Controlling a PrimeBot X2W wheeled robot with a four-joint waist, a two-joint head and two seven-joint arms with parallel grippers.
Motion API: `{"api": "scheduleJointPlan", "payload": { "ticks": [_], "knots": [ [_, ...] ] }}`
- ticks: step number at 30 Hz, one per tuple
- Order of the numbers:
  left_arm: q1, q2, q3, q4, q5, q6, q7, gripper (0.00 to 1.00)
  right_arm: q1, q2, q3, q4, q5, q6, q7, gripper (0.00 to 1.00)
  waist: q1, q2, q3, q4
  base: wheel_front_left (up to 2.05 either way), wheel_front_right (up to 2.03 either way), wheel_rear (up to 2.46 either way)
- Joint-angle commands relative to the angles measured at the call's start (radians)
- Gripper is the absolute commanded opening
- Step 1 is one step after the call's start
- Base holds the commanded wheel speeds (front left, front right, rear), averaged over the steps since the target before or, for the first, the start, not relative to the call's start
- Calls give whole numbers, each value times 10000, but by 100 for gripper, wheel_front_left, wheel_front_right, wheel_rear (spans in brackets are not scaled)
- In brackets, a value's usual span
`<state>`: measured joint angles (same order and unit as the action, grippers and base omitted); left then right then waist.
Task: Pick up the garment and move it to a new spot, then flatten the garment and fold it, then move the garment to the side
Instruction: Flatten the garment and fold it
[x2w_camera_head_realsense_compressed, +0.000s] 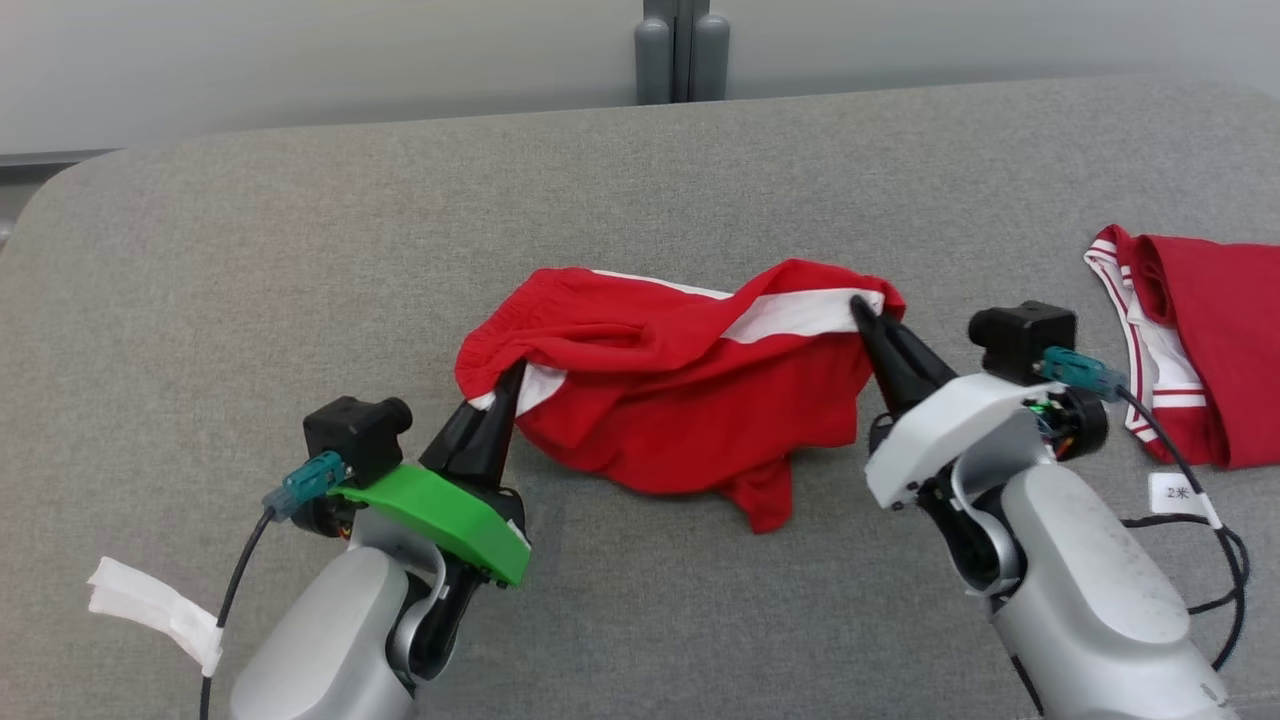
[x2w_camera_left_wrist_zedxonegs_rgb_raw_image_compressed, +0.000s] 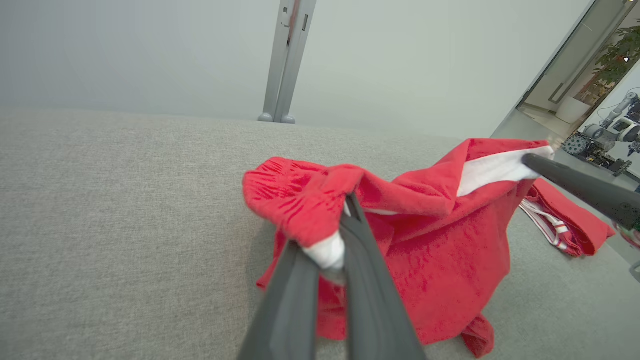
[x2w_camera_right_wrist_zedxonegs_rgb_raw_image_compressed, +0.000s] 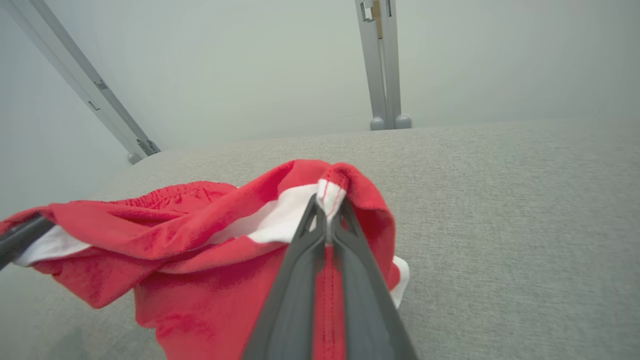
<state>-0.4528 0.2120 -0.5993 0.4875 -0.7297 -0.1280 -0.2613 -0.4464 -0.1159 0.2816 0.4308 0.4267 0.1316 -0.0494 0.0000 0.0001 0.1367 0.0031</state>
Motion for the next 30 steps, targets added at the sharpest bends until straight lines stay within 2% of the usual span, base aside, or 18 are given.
{"api": "scheduleJointPlan", "payload": {
  "ticks": [1,5,8,12,15,18,23,27,30],
  "knots": [
    [157,102,-80,-407,-337,-31,-17,0,225,-194,-190,-362,107,-19,135,0,0,-1,11,-24,0,0,0],
    [-179,338,-125,-1779,-1432,-31,475,0,403,-623,-733,-1667,106,-16,777,0,0,-1,394,-170,0,0,0],
    [-1007,672,-88,-2222,-1591,-30,995,0,-226,-854,-817,-2325,49,-14,1478,0,0,-1,953,-484,0,0,0],
    [-2535,601,255,-2040,-1894,-23,1525,0,-1840,-1009,-554,-2391,359,-14,2164,0,0,-1,1906,-906,0,0,0],
    [-3902,680,351,-1354,-1533,48,1775,0,-3365,-1006,-375,-1975,755,-14,2040,0,0,-1,2623,-1139,0,0,0],
    [-5481,689,681,-458,-1094,241,1459,0,-5147,-835,-287,-1098,708,-14,1285,0,0,-1,3277,-1468,0,0,0],
    [-7229,628,1108,879,-363,476,344,0,-7423,-289,-367,787,373,-17,-895,0,0,-1,3564,-1766,0,0,0],
    [-8203,396,1711,943,172,632,-23,0,-8731,-252,-411,1720,-294,-17,-1991,0,0,-1,3624,-1633,0,0,0],
    [-8569,119,2619,-13,817,575,-48,0,-9354,-372,-1013,1480,-1001,-17,-2159,0,0,-1,3713,-1451,0,0,0]
  ]
}}
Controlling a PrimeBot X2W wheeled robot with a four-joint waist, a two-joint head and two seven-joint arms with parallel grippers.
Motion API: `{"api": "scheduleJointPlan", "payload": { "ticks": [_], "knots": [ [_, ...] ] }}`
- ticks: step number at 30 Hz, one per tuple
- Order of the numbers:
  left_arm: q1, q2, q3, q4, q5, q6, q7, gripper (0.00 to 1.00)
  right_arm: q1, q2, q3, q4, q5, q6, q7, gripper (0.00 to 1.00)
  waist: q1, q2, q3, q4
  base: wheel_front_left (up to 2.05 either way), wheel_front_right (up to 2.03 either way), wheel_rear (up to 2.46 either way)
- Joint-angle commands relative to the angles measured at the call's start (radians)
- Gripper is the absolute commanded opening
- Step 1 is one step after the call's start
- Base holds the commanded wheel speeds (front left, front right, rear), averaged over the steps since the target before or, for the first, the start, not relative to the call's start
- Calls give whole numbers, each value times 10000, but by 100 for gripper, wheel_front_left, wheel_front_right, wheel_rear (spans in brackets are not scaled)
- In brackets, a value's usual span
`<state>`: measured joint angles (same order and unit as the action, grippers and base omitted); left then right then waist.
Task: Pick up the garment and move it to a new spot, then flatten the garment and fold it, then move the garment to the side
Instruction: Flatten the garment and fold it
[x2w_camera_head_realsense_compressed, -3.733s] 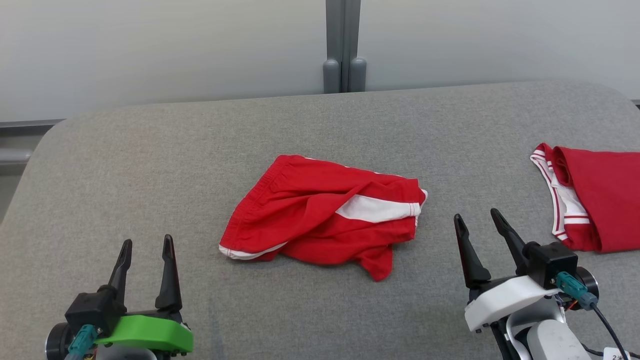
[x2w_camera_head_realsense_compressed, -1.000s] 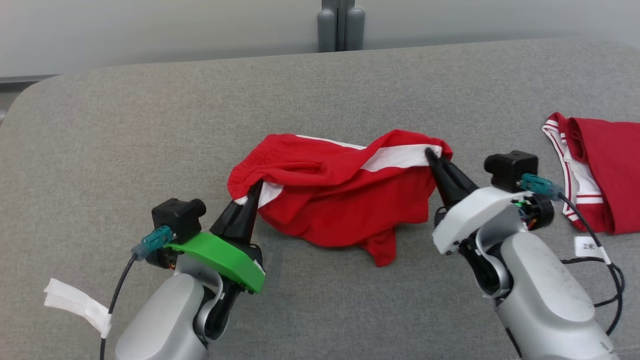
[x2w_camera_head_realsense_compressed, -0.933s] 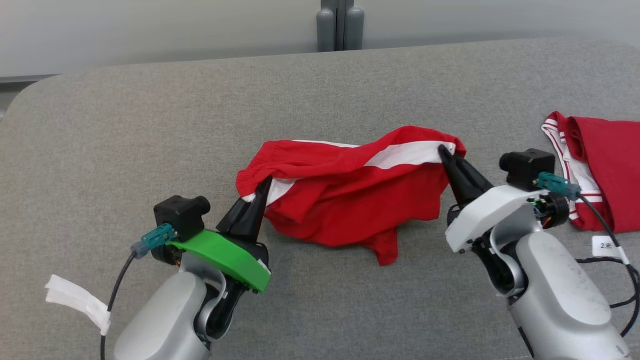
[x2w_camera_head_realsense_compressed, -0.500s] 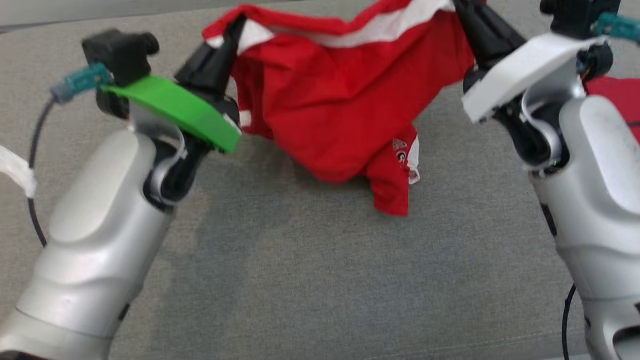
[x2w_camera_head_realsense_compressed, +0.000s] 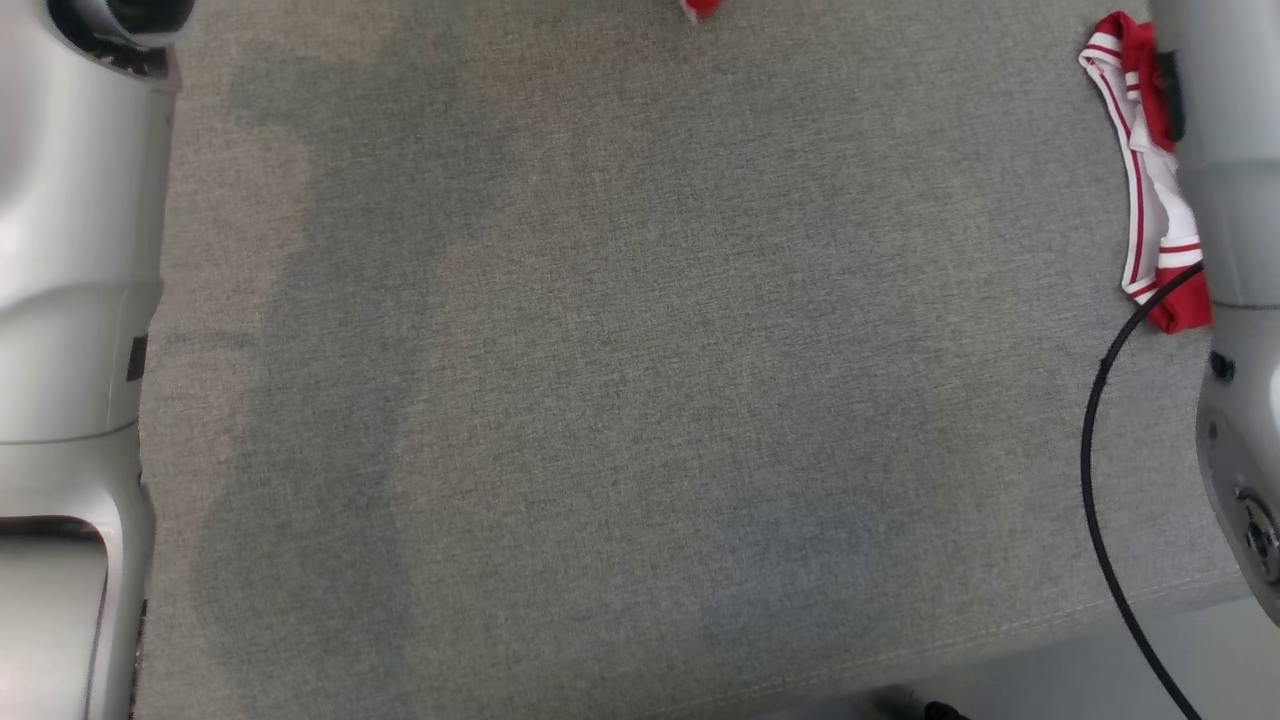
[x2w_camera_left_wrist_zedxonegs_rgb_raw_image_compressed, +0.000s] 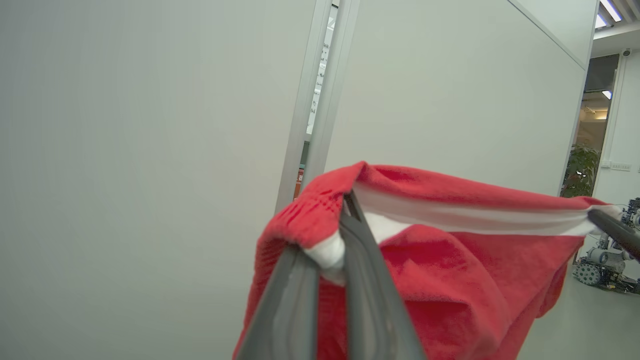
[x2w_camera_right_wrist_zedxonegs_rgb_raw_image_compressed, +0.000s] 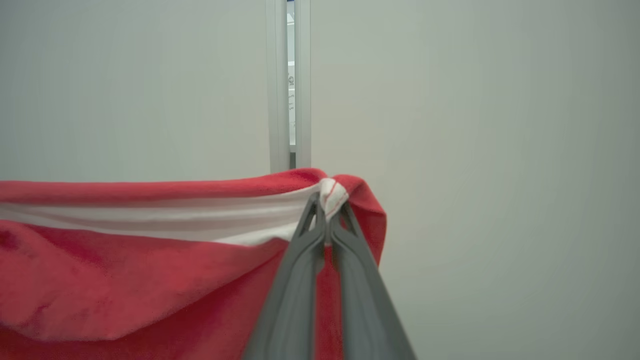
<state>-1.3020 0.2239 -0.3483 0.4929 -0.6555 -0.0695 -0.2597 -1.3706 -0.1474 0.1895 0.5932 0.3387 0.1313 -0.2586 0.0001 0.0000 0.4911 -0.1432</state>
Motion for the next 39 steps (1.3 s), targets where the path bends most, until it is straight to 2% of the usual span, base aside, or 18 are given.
{"api": "scheduleJointPlan", "payload": {
  "ticks": [1,4,8,10,11,15,18,20,23,28,31,34,39],
  "knots": [
    [4,-219,413,-447,305,-97,-53,0,-267,-87,-422,-584,-392,-15,-79,0,-1,0,217,114,0,0,0],
    [628,-671,850,-1064,785,-377,-47,0,188,-76,-774,-1321,-1072,-15,-57,0,-1,0,294,330,0,0,0],
    [1762,-1093,507,-1094,1152,-584,-51,0,1356,-375,-404,-1315,-1317,-15,-61,0,-1,0,268,625,0,0,0],
    [2595,-1220,-183,-843,888,-622,-52,0,2282,-635,11,-858,-1081,-17,-63,0,-1,0,163,769,0,0,0],
    [3149,-1290,-857,-652,347,-614,-49,0,2894,-716,4,-496,-768,-17,-23,0,-1,0,36,860,0,0,0],
    [4509,-519,-2868,-347,-985,-611,-64,0,4925,-910,188,-125,265,-15,655,0,-1,0,-544,963,0,0,0],
    [5489,66,-4068,-339,-1975,-613,17,0,6575,-1193,394,-639,645,-15,1381,0,-1,0,-1070,862,0,0,0],
    [6052,535,-4698,-497,-2559,-614,113,0,7601,-1604,215,-1142,348,-17,1994,0,-1,0,-1459,774,0,0,0],
    [6957,1292,-5397,-776,-3262,-615,289,0,9212,-1444,-82,-2497,361,-15,3103,0,-1,0,-2032,700,0,0,0],
    [8384,2273,-5819,-1327,-3829,-603,457,0,11807,-1400,-696,-5298,55,-20,5442,0,-1,0,-2752,582,0,0,0],
    [9144,2805,-5892,-1884,-3965,-276,595,0,13143,-1151,-1139,-6800,-136,-20,6741,0,-1,0,-3049,577,0,0,0],
    [9882,3269,-6069,-2753,-4025,264,853,0,14442,-827,-1466,-8187,-168,-20,8074,0,-1,0,-3304,611,0,0,0],
    [10888,3900,-6340,-4300,-4333,1105,1484,0,16045,-394,-1994,-9796,-74,-18,10056,0,-1,0,-3521,659,0,0,0]
  ]
}}
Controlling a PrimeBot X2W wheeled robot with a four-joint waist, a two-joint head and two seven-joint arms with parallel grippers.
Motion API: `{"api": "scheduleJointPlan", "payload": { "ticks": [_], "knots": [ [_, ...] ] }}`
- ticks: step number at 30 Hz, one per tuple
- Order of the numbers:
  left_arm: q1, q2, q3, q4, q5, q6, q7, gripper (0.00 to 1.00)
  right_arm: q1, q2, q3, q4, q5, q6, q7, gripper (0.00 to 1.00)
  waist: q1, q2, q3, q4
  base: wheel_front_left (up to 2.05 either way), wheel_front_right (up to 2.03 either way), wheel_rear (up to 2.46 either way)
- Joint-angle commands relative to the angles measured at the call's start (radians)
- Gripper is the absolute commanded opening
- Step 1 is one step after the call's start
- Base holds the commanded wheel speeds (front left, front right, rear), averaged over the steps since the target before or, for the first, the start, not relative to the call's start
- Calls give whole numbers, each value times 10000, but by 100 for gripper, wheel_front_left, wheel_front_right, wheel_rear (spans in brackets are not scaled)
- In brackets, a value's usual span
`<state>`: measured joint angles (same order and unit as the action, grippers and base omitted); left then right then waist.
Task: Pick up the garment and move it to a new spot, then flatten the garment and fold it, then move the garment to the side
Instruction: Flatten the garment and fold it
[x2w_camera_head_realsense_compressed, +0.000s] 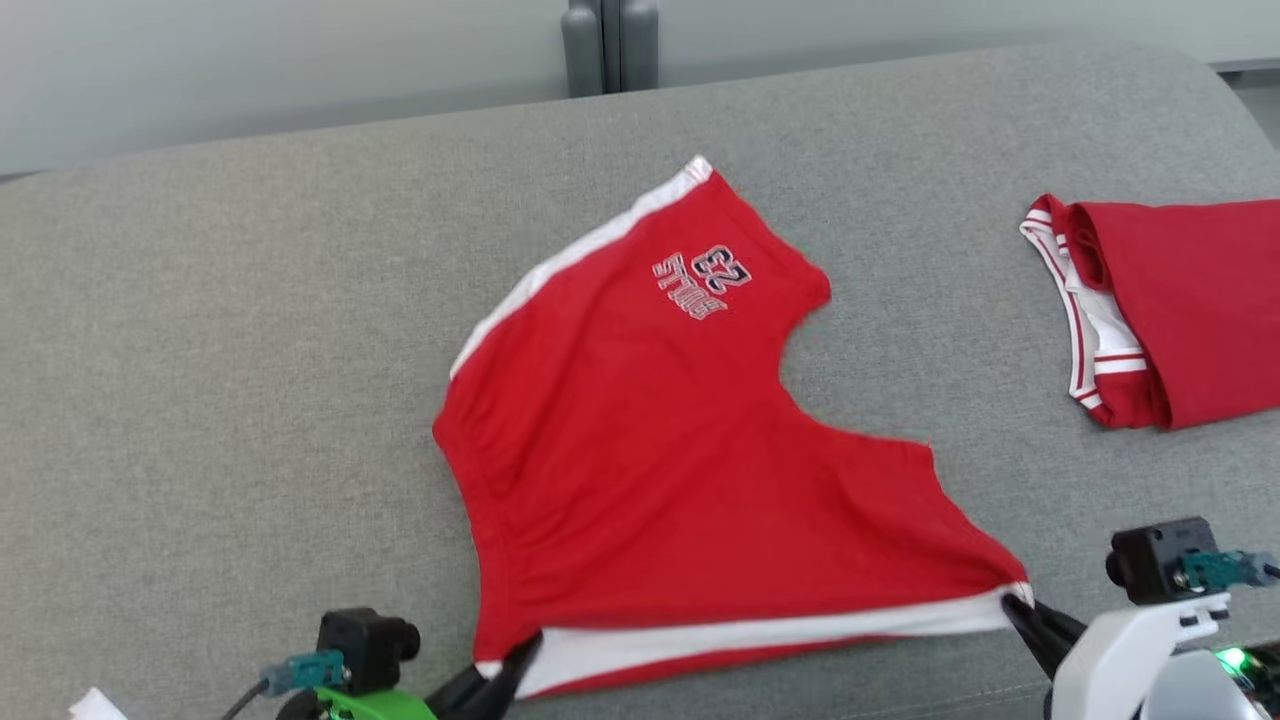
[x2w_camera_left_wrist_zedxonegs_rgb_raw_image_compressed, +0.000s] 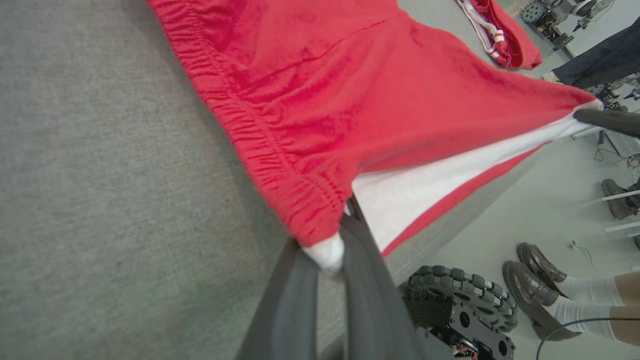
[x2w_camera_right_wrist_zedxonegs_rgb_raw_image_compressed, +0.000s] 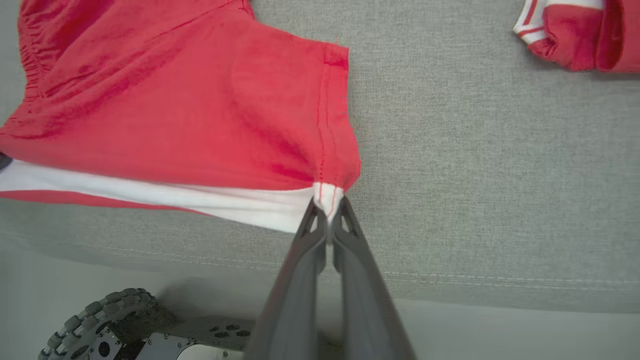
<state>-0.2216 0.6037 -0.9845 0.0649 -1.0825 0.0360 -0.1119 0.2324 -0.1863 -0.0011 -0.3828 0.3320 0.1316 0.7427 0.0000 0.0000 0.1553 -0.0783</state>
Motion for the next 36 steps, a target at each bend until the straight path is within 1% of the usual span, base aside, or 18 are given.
{"api": "scheduleJointPlan", "payload": {
  "ticks": [1,2,4,6,9,10,13,15,17,18,20,23,24,26,28,33,36],
  "knots": [
    [240,190,-9,-337,-133,156,108,0,251,56,-208,-331,-35,-20,356,0,0,0,-179,45,0,0,0],
    [305,254,-4,-623,-136,180,81,0,351,95,-329,-589,-115,-20,496,0,0,0,-182,80,0,0,0],
    [420,270,21,-1140,-213,21,-40,0,295,223,-604,-1006,-284,-20,406,0,0,0,-163,215,0,0,0],
    [334,245,77,-1359,-163,-104,-164,0,206,182,-612,-1066,-395,-19,337,0,0,0,-138,337,0,0,0],
    [-198,-41,257,-1207,-45,-325,-393,0,-327,3,-532,-822,-420,-19,97,0,0,0,-72,480,0,0,0],
    [-406,-221,275,-1005,-85,-461,-393,0,-607,-158,-468,-663,-492,-19,-32,0,0,0,-51,541,0,0,0],
    [-1091,-752,382,-199,4,-668,-398,0,-1477,-663,-220,53,-477,-19,-185,0,0,0,45,718,0,0,0],
    [-1531,-1117,491,257,-6,-736,-438,0,-2087,-963,-26,497,-372,-19,-212,0,0,0,157,804,0,0,0],
    [-1954,-1626,712,847,-349,-863,-465,0,-2959,-1295,265,1139,-157,-19,-329,0,0,0,351,905,0,0,0],
    [-2144,-1786,796,1101,-413,-908,-454,0,-3312,-1491,429,1399,-129,-19,-380,0,0,0,441,953,0,0,0],
    [-2627,-2031,880,1677,-391,-951,-418,0,-4207,-1630,705,2016,108,-19,-572,0,0,0,654,1032,0,0,0],
    [-3237,-2562,1189,2452,-538,-885,-612,0,-5667,-1780,1006,3078,358,-20,-1035,0,0,0,1026,1148,0,0,0],
    [-3437,-2667,1247,2663,-495,-797,-646,0,-6033,-1848,1133,3408,377,-19,-1108,0,0,0,1155,1208,0,0,0],
    [-3849,-2942,1342,3137,-447,-631,-644,0,-7000,-1761,1417,4173,599,-19,-1349,0,0,0,1435,1351,0,0,0],
    [-4208,-3238,1389,3417,-479,-583,-583,0,-7760,-1886,1787,4770,677,-19,-1448,0,0,0,1692,1514,0,0,0],
    [-4858,-3795,1480,3939,-443,-554,-687,0,-9276,-2109,2525,6038,730,-19,-2001,0,0,0,2154,1936,0,0,0],
    [-5173,-4179,1600,4284,-496,-390,-808,0,-9971,-2190,2784,6904,669,-19,-2403,0,0,0,2329,2246,0,0,0]
  ]
}}
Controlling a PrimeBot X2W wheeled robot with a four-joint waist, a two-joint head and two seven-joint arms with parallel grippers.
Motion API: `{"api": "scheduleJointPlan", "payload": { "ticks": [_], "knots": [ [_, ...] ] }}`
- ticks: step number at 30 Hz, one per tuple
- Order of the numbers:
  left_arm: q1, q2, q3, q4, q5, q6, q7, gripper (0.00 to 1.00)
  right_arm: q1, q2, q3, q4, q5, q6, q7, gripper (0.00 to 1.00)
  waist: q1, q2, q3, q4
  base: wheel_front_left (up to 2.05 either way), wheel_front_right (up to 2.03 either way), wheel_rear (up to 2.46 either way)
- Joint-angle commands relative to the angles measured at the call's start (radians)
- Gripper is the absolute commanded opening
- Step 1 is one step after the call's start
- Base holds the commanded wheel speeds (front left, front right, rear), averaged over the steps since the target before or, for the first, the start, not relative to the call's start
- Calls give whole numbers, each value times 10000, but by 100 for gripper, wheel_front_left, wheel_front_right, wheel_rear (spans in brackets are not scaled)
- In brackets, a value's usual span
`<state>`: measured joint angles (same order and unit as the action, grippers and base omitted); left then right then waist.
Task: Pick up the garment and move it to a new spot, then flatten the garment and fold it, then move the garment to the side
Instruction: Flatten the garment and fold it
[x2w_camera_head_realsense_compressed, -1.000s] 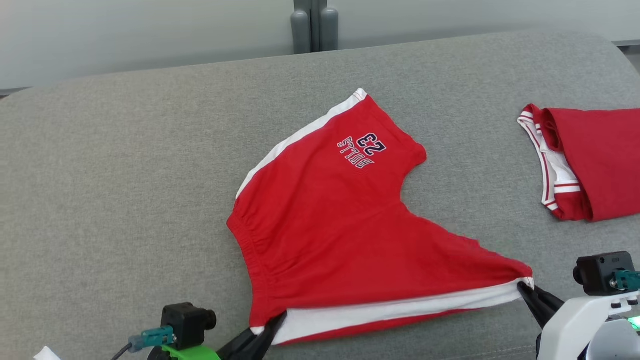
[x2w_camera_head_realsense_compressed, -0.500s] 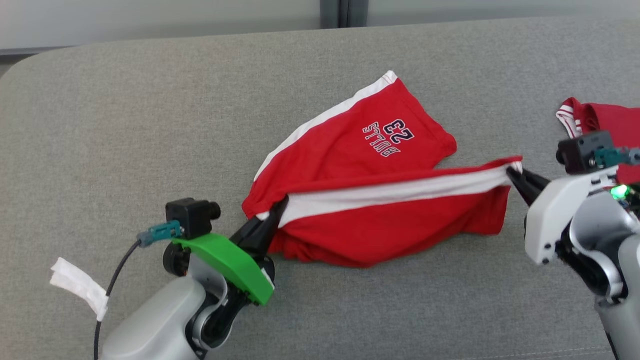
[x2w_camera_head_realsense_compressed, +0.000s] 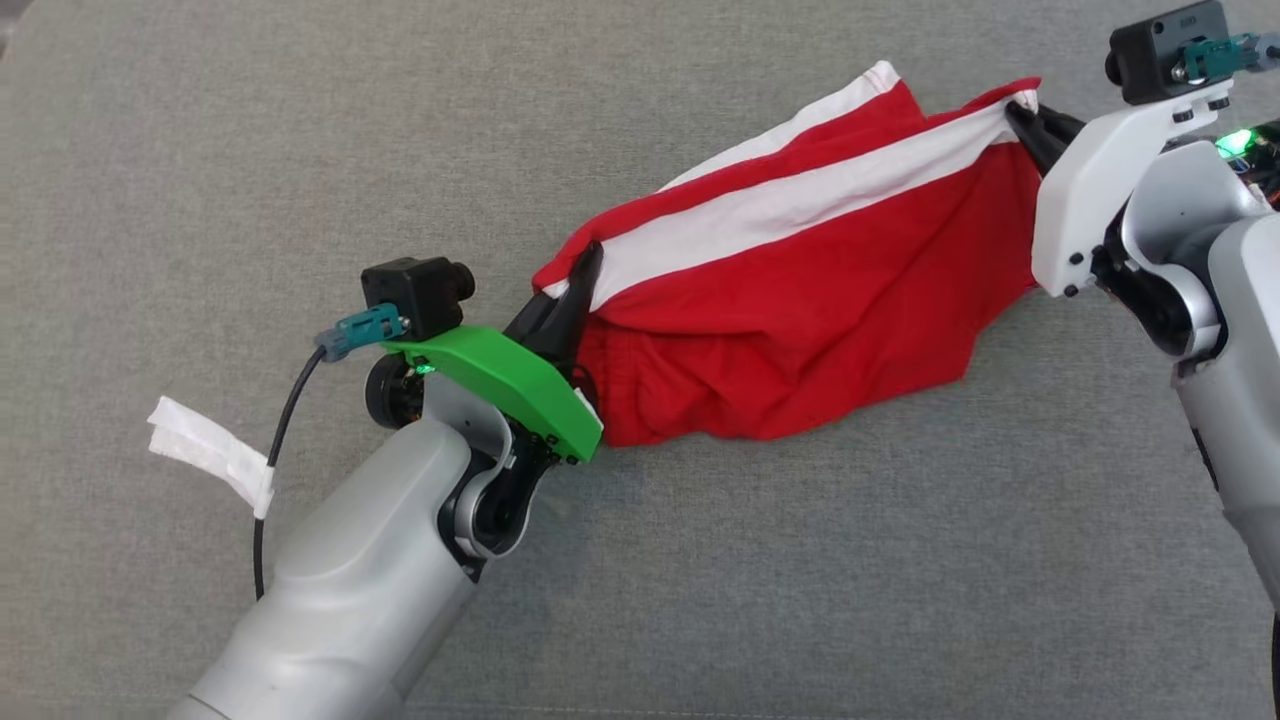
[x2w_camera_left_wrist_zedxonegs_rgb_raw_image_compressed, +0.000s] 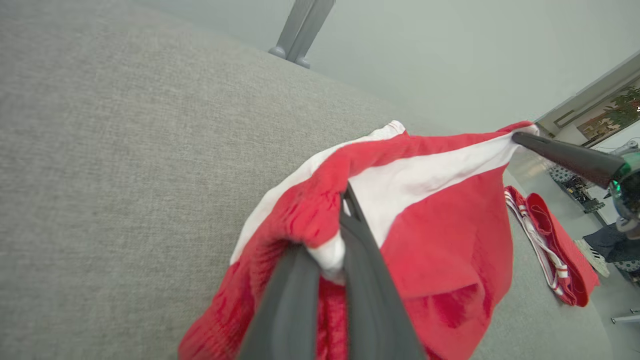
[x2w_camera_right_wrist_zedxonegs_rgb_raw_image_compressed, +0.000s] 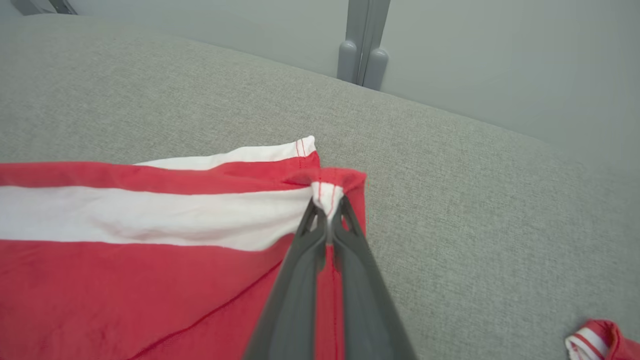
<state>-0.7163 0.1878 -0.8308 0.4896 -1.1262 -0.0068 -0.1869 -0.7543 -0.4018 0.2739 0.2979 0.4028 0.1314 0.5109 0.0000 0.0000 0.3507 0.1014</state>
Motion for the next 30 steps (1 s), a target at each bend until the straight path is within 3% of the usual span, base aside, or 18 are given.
{"api": "scheduleJointPlan", "payload": {
  "ticks": [1,7,8,9,10,11,16,22,27,30],
  "knots": [
    [-272,-117,83,95,-96,49,-96,0,-249,-33,104,306,-47,-17,-180,0,0,0,410,519,0,0,0],
    [-434,-431,30,442,-55,-86,-193,0,-921,88,511,1566,52,-17,-925,0,0,0,496,795,0,0,0],
    [-434,-475,26,491,-78,-108,-176,0,-1017,113,546,1762,74,-17,-1066,25,0,0,497,822,0,0,0],
    [-429,-502,13,546,-84,-123,-185,14,-1059,138,579,1930,96,-17,-1142,84,0,0,496,838,0,0,0],
    [-424,-529,-9,608,-73,-158,-200,69,-1119,160,571,2136,86,-17,-1290,100,0,0,488,854,0,0,0],
    [-428,-547,-24,645,-48,-187,-226,100,-1184,178,567,2273,62,-17,-1410,100,0,0,480,862,0,0,0],
    [-367,-583,-25,853,12,-436,-392,100,-1287,333,735,2933,249,-17,-1823,100,0,0,304,813,0,0,0],
    [89,-171,-90,822,489,-640,-630,100,-916,214,1080,3135,784,-17,-1969,100,0,0,-197,669,0,0,0],
    [735,344,210,436,1064,-534,-768,100,-422,-78,1144,2991,1230,-17,-2073,100,0,0,-721,620,0,0,0],
    [1250,721,1031,-151,1953,-283,-785,100,-24,-213,966,2882,1466,-17,-2256,100,0,0,-958,662,0,0,0]
  ]
}}
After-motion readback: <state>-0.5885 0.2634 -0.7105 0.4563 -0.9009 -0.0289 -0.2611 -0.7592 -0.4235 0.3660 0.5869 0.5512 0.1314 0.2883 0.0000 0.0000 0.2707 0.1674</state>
